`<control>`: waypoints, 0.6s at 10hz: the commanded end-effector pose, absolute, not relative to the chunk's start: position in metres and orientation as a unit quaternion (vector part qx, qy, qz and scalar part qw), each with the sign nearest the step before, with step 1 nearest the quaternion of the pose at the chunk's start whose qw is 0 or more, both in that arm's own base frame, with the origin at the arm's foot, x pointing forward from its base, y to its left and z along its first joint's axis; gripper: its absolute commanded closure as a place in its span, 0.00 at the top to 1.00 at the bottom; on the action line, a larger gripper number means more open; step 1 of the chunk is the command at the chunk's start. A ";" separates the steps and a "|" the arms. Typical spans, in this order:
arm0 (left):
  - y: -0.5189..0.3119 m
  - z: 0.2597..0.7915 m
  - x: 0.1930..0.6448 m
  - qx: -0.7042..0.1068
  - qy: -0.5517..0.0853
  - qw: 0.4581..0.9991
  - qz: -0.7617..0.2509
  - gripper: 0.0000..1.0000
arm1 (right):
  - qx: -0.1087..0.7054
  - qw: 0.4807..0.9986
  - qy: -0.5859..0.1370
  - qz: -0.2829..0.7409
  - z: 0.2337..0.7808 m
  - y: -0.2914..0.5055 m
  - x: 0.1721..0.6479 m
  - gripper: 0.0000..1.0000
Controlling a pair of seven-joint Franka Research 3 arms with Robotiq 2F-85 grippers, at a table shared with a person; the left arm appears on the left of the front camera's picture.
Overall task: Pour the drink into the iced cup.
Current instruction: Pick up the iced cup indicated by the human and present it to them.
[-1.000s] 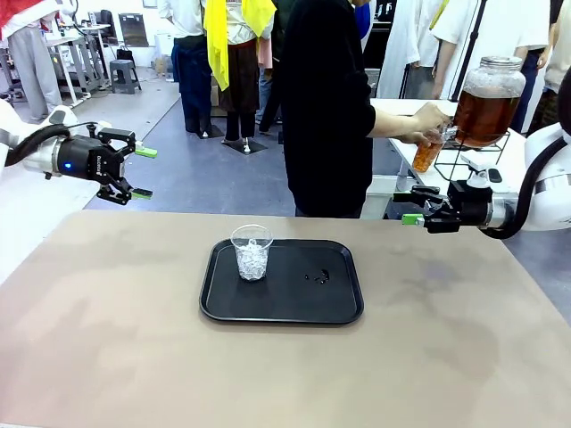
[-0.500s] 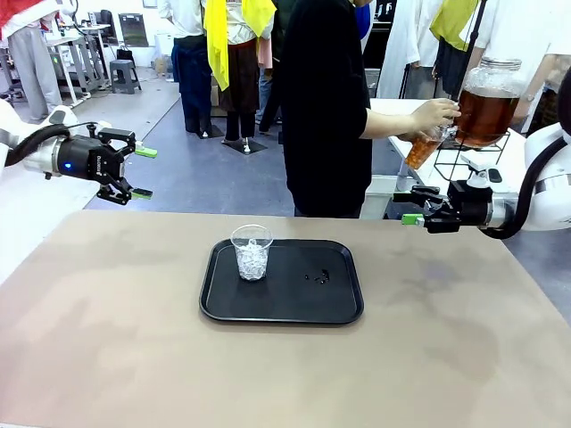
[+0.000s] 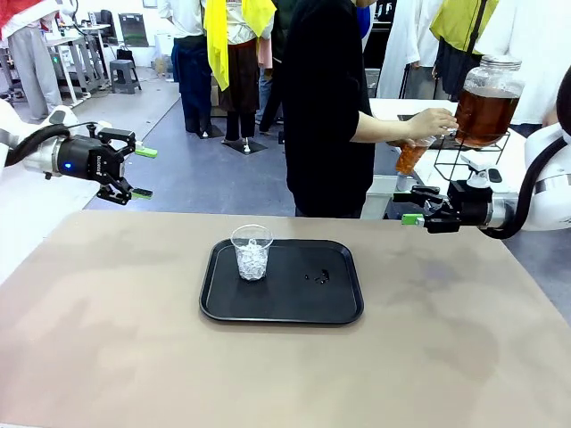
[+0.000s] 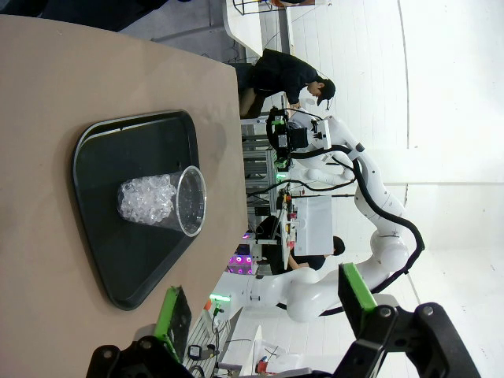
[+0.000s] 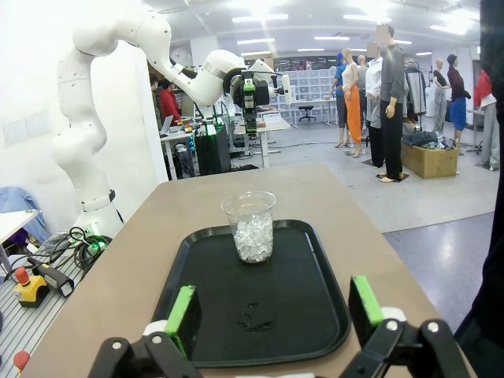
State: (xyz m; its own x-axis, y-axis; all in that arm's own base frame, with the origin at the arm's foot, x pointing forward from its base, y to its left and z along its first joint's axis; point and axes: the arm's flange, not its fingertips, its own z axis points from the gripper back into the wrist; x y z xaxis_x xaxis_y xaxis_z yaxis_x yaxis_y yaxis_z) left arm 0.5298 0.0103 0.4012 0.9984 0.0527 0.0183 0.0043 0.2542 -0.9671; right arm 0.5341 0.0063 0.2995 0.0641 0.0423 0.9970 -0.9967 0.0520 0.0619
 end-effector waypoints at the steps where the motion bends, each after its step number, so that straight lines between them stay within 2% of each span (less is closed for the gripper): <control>1: 0.010 0.402 0.528 -0.610 -0.024 0.792 0.016 1.00 | 0.492 0.537 -0.485 0.484 0.303 0.009 0.536 1.00; 6: 0.010 0.402 0.528 -0.610 -0.024 0.792 0.016 1.00 | 0.492 0.537 -0.485 0.484 0.303 0.009 0.536 1.00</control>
